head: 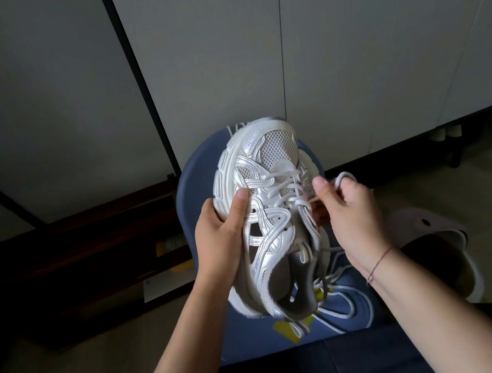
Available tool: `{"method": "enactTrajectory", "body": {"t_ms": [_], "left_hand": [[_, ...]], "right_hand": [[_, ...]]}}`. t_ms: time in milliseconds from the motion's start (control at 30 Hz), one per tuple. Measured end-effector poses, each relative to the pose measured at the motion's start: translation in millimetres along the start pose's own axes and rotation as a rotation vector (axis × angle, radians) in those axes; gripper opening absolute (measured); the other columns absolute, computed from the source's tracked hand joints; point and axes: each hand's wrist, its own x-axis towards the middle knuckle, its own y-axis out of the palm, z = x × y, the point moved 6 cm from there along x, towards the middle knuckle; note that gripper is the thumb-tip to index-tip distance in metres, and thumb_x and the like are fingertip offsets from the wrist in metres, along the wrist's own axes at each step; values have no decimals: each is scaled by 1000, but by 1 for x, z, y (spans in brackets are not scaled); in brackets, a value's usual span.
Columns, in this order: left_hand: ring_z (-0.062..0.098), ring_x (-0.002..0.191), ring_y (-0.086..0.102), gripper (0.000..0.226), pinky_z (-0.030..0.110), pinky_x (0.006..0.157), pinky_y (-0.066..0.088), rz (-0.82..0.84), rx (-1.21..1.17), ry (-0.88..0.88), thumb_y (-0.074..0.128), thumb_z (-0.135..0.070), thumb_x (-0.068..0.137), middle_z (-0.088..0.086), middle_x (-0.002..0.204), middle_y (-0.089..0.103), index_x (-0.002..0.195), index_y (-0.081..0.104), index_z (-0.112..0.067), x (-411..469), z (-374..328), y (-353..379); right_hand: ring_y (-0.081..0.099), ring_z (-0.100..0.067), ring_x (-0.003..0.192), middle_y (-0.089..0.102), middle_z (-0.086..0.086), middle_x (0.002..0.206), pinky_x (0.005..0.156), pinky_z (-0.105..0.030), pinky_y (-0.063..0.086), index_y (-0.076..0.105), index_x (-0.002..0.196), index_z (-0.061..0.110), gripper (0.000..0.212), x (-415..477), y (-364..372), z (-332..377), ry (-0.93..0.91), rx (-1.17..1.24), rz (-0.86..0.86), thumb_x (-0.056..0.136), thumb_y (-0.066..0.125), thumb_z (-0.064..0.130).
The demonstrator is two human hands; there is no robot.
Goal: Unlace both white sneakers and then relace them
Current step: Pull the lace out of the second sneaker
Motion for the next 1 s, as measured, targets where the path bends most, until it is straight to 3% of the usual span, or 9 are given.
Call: {"method": "enactTrajectory", "body": {"t_ms": [67,167,333,467,567,733,833,900,1000], "left_hand": [[6,85,70,54,27,76,53,11,-14,-10,63,-64,73,-5,96,73,101,63,-19,0,1,1],[6,88,71,55,30,81,54,8,-26,-17,62,-67,76,-7,98,74,104,63,-20,2,1,0],[-4,79,66,42,12,67,47,-69,55,23,62,-57,82,-10,92,70,100,62,-19,6,-6,-12],[4,81,64,46,18,68,46,-132,134,62,63,-58,80,-6,90,68,96,61,-15,11,-6,-22],[2,75,60,42,9,60,42,-136,193,82,65,-52,84,-5,85,66,90,59,-11,11,-6,-22],[-9,68,60,40,3,55,41,-82,196,80,66,-51,83,-9,84,65,90,58,-12,8,-7,-14],[-10,66,59,39,6,55,42,-46,224,97,67,-50,83,-9,81,65,87,57,-12,6,-9,-9],[-7,65,59,41,8,55,44,-34,224,102,67,-51,82,-8,80,66,86,57,-12,5,-9,-6],[-6,65,60,42,10,55,44,-37,221,103,68,-51,81,-7,79,66,87,57,-11,5,-9,-5]], "right_hand": [[57,-12,49,59,2,54,56,-32,50,49,64,15,38,3,0,-9,152,237,-48,93,54,40],[59,-12,39,63,-2,48,41,-21,49,47,74,10,29,3,4,-10,344,558,2,99,45,23],[57,-26,46,59,-9,54,48,-30,46,52,66,5,41,8,-5,-11,91,-9,122,95,51,34],[60,-26,57,62,-6,56,61,-36,53,56,61,13,61,5,-6,-1,-60,-487,231,92,32,59],[59,-23,59,61,-4,52,67,-39,52,62,58,13,69,6,-9,8,-84,-460,201,92,27,61],[55,-15,53,55,0,49,58,-32,46,58,59,16,51,0,-16,29,-259,-205,51,93,42,50],[53,-10,54,57,3,57,52,-28,43,65,74,13,48,-4,-6,37,-417,-136,183,90,42,51],[60,-13,65,63,0,72,59,-32,47,70,83,13,47,-7,4,35,-455,-136,282,91,42,50],[57,-11,69,60,0,78,63,-24,46,73,91,19,35,-10,10,34,-477,-219,310,94,48,44]]}}
